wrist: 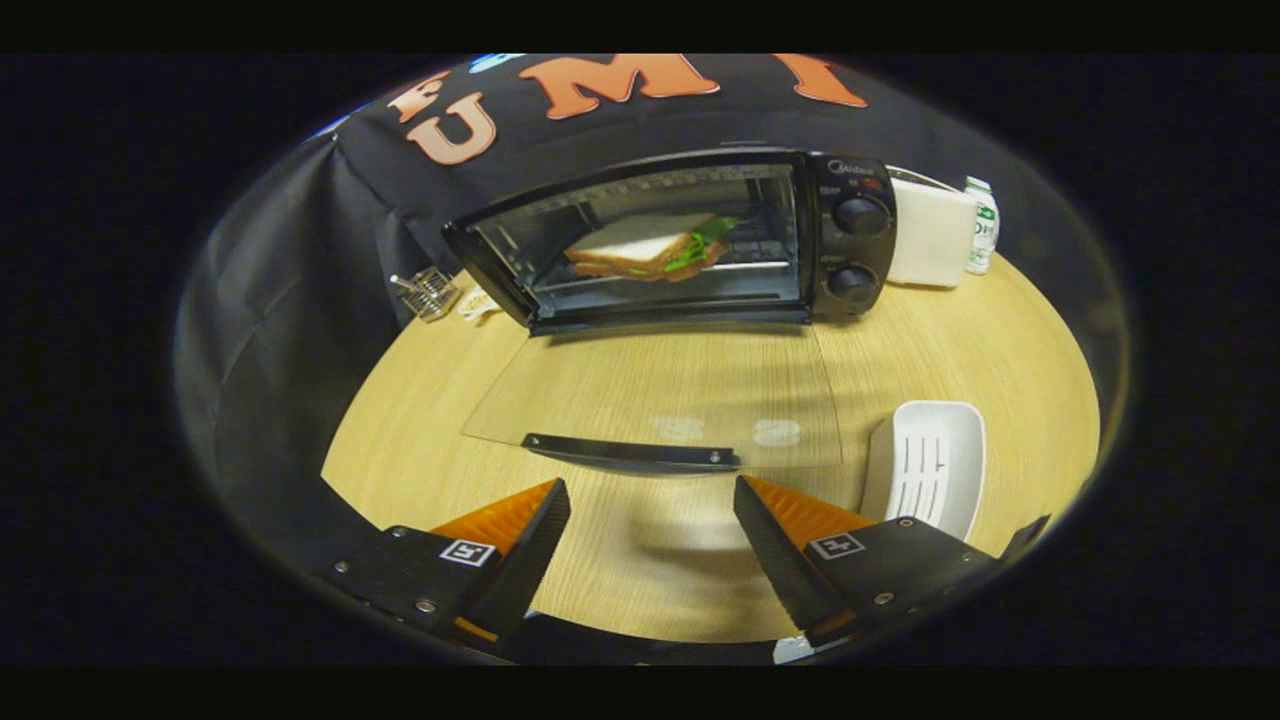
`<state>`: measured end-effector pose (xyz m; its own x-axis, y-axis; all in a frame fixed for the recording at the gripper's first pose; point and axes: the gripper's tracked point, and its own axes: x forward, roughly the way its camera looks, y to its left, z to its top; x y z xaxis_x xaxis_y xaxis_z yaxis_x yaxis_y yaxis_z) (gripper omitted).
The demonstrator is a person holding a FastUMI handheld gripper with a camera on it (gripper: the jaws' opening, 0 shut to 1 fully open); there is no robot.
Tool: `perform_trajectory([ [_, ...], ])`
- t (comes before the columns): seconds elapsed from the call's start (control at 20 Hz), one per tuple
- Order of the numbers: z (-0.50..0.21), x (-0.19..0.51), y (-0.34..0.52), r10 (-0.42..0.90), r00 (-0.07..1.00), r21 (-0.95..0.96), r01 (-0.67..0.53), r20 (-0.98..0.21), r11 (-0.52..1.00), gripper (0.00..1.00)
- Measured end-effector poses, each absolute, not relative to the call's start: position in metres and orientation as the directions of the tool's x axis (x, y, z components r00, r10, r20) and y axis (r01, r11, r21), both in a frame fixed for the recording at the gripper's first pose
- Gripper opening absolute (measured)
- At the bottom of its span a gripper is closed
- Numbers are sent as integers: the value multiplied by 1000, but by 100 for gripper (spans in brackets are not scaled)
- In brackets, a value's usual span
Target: Open the toaster oven, put the food inside, and close the toaster oven door.
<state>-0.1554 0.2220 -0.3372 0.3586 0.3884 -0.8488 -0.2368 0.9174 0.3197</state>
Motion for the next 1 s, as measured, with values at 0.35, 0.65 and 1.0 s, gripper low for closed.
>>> perform_trajectory([
  [0.35, -366, -157, 245, 335, 270, 267, -258, -903, 928, 99],
  [0.65, -363, -149, 247, 308, 263, 246, -245, -914, 938, 99],
  [1.0, -317, -107, 252, 342, 394, 257, -254, -853, 933, 100],
])
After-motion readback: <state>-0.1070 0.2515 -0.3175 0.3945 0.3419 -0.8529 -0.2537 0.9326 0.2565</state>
